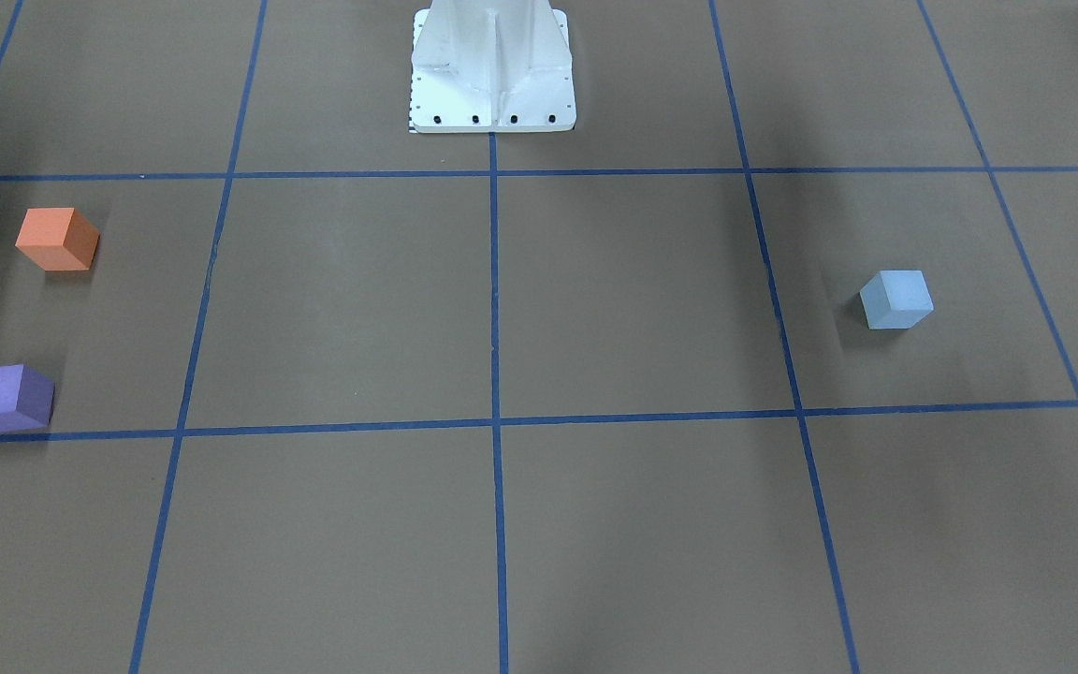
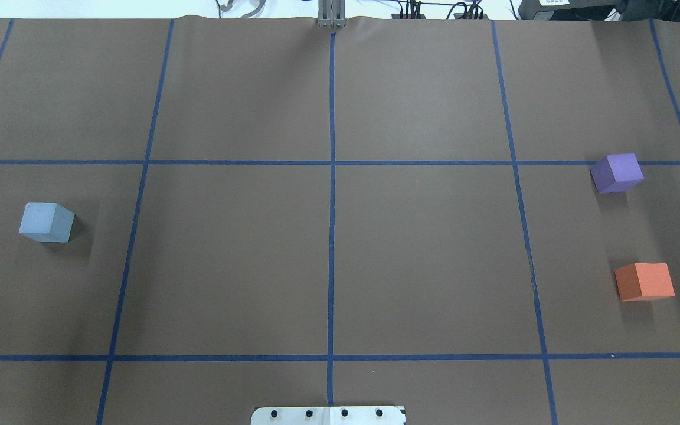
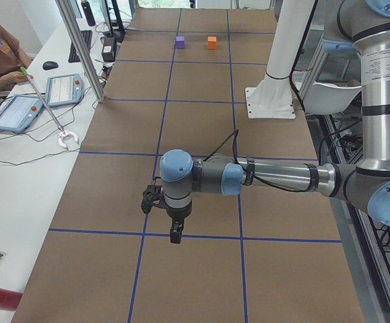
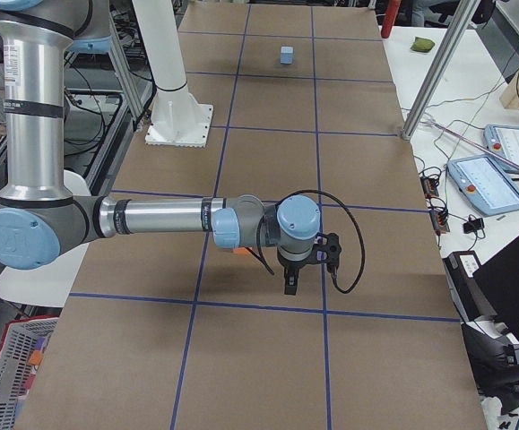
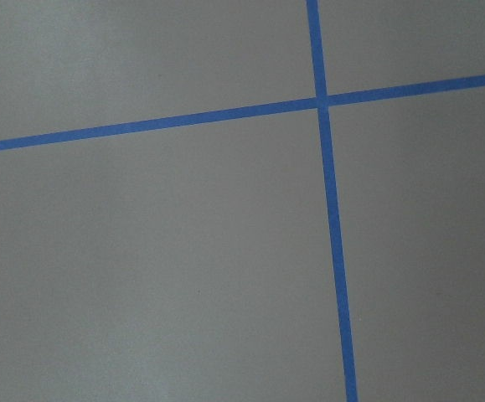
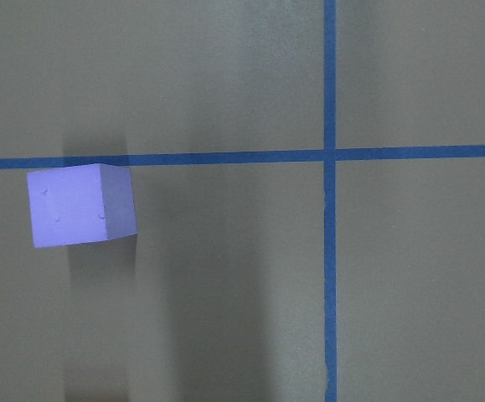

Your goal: Place blue block between orange and purple blocks

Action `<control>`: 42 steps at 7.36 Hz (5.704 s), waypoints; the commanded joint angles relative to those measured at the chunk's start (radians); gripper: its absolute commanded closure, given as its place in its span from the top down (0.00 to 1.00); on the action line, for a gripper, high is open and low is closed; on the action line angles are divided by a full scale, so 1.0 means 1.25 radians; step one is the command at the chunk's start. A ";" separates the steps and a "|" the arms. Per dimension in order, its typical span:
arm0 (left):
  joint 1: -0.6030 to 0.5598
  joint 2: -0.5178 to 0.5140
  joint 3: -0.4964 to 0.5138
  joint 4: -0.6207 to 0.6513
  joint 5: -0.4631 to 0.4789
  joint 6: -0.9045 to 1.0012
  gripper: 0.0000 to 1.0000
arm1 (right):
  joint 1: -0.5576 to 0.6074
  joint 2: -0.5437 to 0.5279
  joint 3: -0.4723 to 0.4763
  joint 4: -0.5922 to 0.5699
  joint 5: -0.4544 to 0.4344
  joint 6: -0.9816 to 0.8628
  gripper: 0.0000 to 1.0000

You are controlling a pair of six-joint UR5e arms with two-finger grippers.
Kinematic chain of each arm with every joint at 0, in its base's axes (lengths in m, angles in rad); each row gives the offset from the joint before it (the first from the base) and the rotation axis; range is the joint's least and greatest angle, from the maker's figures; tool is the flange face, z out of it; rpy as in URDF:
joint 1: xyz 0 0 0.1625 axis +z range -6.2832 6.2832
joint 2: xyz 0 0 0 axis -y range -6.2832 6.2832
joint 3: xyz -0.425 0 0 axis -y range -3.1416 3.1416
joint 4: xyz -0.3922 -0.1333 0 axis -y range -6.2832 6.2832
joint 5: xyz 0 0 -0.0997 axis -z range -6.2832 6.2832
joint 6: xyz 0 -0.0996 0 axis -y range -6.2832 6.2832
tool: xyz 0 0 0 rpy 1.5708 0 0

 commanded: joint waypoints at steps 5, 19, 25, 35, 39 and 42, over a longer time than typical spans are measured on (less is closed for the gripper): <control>0.024 -0.077 -0.032 0.007 0.001 -0.006 1.00 | 0.003 0.004 0.001 0.002 0.001 0.003 1.00; 0.486 -0.094 -0.006 -0.323 0.117 -0.715 1.00 | -0.002 0.007 0.001 0.002 0.002 0.003 1.00; 0.545 -0.117 0.059 -0.346 0.117 -0.709 0.73 | -0.003 0.004 0.001 0.000 0.002 0.003 1.00; 0.547 -0.554 -0.094 0.185 0.056 -0.724 0.00 | -0.037 0.060 0.050 0.002 0.001 0.088 1.00; 0.643 -0.810 0.136 0.175 0.089 -0.877 0.00 | -0.112 0.155 0.197 -0.029 0.010 0.361 1.00; 0.742 -0.877 0.267 0.066 0.152 -0.940 0.00 | -0.200 0.330 0.254 -0.256 -0.007 0.430 1.00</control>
